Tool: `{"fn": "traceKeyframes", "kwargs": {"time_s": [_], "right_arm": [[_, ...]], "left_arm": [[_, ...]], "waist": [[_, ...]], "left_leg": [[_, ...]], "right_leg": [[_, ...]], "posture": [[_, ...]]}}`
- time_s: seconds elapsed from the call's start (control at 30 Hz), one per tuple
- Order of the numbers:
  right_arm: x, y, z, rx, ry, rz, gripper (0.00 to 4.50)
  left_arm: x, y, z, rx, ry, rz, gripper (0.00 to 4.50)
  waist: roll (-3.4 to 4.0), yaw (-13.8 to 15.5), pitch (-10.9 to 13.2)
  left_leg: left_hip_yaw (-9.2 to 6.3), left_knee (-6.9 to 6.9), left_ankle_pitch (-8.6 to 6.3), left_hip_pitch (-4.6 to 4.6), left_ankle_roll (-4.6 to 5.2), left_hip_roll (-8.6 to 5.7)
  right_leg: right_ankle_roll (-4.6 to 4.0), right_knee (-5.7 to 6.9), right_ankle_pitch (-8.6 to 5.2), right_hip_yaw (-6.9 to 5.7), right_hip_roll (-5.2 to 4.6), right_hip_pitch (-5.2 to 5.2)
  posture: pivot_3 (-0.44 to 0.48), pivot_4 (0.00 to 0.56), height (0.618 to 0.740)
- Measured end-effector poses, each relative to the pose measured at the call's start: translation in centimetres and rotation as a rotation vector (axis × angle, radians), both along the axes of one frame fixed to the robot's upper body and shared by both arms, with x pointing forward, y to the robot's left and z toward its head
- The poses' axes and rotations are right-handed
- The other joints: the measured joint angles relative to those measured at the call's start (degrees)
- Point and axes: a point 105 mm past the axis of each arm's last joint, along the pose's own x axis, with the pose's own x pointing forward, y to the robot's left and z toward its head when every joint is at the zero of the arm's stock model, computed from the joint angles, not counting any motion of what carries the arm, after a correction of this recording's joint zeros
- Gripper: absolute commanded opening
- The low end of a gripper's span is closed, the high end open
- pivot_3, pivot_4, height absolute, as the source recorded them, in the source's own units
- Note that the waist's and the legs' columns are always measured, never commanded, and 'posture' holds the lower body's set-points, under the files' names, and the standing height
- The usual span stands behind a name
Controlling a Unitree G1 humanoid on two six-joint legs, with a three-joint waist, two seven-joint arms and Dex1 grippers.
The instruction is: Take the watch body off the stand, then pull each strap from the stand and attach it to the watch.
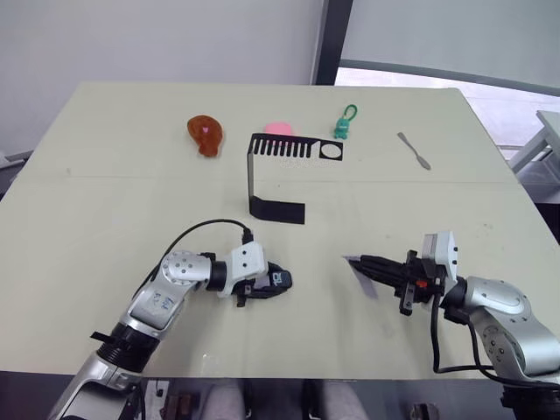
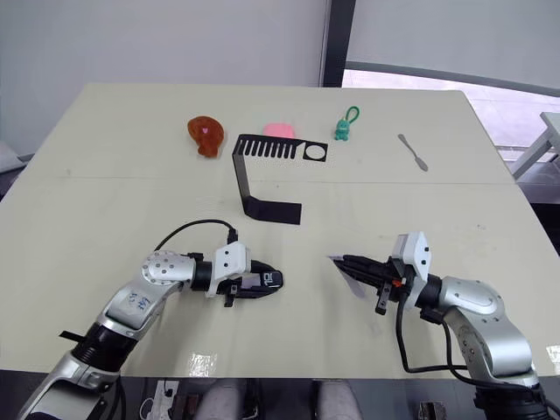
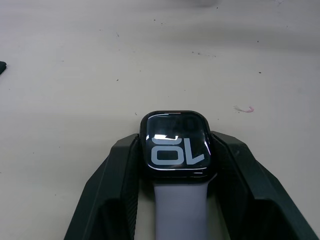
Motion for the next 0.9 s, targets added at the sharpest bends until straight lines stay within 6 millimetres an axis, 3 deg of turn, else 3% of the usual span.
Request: {"fn": "traceKeyframes", "kwargs": {"time_s": [0.2,0.3,0.47,0.57,0.9], "right_arm": [[-0.1,0.1,0.1,-0.001,-0.01,0.005,0.0],[-0.3,0.3,0.6,-0.009,-0.045,0.012,0.0],[-1.5,1.0,1.9,-0.048,-0.145,0.041,0.0],[-2.5,1.3,2.2,-0.094,-0.21,0.051,0.0],[-4.0,1.3,2.7,-0.187,-0.418,0.02,0.0]], "left_arm": [[-0.1,0.1,0.3,-0.018,0.011,-0.002,1.61],[-1.1,0.7,0.9,-0.09,0.126,-0.002,1.61],[-2.9,2.5,5.4,-0.226,0.267,-0.041,1.61],[-2.8,4.0,7.3,-0.252,0.36,0.005,1.61],[-2.4,0.7,9.3,-0.308,0.536,0.045,1.61]], "waist": [[0.0,-0.2,0.0],[0.03,-0.5,0.0],[0.02,-0.3,0.0],[0.02,-0.1,0.0],[-0.01,0.1,0.1]], "left_leg": [[0.0,-0.05,-0.02,0.09,-0.01,0.01],[0.0,-0.08,-0.03,0.0,-0.04,0.05],[-0.07,-0.09,-0.02,-0.04,-0.07,0.04],[-0.1,-0.07,-0.04,-0.04,-0.04,-0.03],[-0.09,-0.04,-0.05,-0.03,-0.05,-0.06]], "right_leg": [[0.0,-0.05,0.0,0.0,-0.01,0.09],[0.0,-0.03,0.0,0.01,0.01,-0.02],[0.04,-0.04,-0.03,0.0,0.0,-0.02],[0.06,-0.11,-0.04,-0.02,-0.02,0.05],[0.11,-0.11,-0.07,0.08,0.04,0.05]], "posture": [[0.0,0.15,0.74],[0.0,0.15,0.74],[0.0,0.15,0.74],[0.0,0.15,0.74],[0.0,0.15,0.74]]}}
